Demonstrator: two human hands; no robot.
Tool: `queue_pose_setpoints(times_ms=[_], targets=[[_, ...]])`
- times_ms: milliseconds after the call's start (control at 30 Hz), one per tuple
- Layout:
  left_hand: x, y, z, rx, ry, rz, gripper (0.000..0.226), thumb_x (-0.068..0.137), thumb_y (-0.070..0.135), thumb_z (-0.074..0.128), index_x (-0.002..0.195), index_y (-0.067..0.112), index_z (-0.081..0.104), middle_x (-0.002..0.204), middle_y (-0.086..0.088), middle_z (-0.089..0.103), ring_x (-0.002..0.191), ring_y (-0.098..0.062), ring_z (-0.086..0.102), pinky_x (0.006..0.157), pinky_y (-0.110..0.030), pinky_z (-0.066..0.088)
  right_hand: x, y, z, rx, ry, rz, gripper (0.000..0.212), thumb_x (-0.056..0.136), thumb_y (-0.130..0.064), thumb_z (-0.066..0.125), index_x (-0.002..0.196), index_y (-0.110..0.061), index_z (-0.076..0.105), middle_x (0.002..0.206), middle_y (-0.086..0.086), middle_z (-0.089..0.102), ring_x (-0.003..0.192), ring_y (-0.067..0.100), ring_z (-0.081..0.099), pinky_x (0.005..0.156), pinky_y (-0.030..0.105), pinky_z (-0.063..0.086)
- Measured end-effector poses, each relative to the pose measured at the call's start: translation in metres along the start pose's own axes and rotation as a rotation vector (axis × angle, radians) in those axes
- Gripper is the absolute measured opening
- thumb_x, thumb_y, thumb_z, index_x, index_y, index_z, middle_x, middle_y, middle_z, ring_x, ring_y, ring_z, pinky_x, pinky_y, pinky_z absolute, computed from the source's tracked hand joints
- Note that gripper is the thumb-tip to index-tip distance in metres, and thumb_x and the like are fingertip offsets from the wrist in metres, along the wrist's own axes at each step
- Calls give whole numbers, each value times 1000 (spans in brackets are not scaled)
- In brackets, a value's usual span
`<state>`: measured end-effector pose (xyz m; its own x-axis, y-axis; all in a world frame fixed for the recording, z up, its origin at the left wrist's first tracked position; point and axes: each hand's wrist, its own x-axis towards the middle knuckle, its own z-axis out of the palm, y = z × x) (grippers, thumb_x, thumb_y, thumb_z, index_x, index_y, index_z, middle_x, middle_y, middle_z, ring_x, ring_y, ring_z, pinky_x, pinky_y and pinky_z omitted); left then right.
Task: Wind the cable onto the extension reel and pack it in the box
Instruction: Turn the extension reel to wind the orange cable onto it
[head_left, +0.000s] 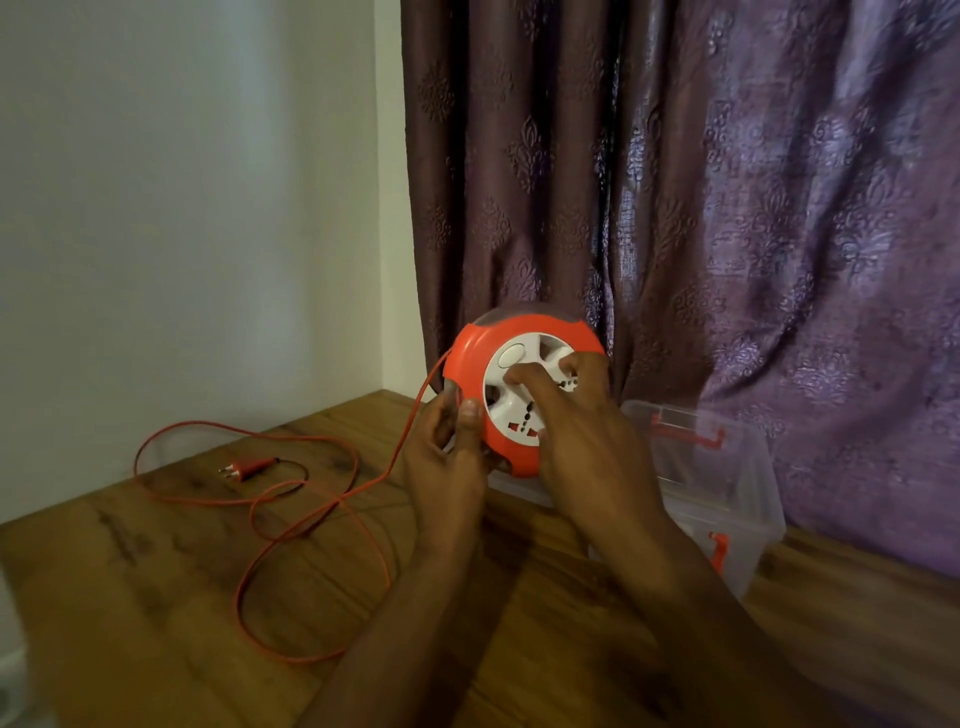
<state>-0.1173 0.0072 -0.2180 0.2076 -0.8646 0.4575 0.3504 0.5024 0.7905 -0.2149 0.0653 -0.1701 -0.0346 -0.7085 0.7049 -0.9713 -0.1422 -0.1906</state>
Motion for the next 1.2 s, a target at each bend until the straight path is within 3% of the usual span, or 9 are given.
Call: queue_pose_setpoints(times_ms=[100,333,467,633,800,867,967,1100,1200], targets=[[2,1,-2,-11,7,11,44,92,39,59,132,20,60,120,0,70,105,-21,70,77,-40,62,1,-1,-1,34,6,-41,58,84,-21,63,129,-45,35,150,-2,13,130,33,37,91,47,50],[3,1,-2,21,6,34,44,89,45,60,128,26,62,116,6,71,103,-18,71,79,-40,62,2,5,-8,-15,-167,-94,60,85,-14,55,131,-48,38,159,-4,-1,129,40,42,97,49,46],[4,1,-3,50,-25,61,34,87,47,60,121,40,64,108,18,73,101,-13,71,82,-45,61,2,11,-16,-89,-183,-116,63,86,-15,52,134,-52,34,158,-5,3,124,36,47,92,44,48],[2,3,-2,78,-70,89,20,88,49,59,101,64,62,102,30,71,97,-8,72,77,-37,62,2,10,-16,-108,-164,-97,49,91,-29,53,133,-49,39,154,-2,10,125,35,46,94,45,48],[3,3,-2,69,-62,76,15,85,51,60,97,59,65,98,28,72,93,-8,73,75,-40,63,3,11,-15,-98,-139,-72,51,91,-32,49,135,-51,34,151,3,15,120,37,50,92,45,50],[3,2,-2,63,-48,71,20,87,47,61,106,50,65,102,21,74,96,-12,73,78,-43,62,2,11,-13,-86,-103,-53,52,88,-36,43,136,-52,30,145,5,20,113,36,55,87,44,52],[3,2,-3,51,-48,69,31,91,41,61,121,36,65,110,10,74,100,-15,72,78,-44,62,3,12,-8,-64,-38,-30,58,88,-33,55,135,-52,28,130,4,29,97,31,61,76,38,53],[1,5,-2,63,-61,81,18,88,46,61,104,53,64,104,21,73,98,-9,72,75,-38,63,3,12,-4,-31,11,13,61,85,-35,62,133,-52,29,120,2,35,91,26,59,70,34,50],[1,2,-2,61,-54,65,21,89,43,61,109,51,61,107,16,73,100,-12,71,78,-41,62,3,10,-2,0,35,52,62,83,-39,63,133,-52,30,119,2,37,91,27,60,73,36,52]])
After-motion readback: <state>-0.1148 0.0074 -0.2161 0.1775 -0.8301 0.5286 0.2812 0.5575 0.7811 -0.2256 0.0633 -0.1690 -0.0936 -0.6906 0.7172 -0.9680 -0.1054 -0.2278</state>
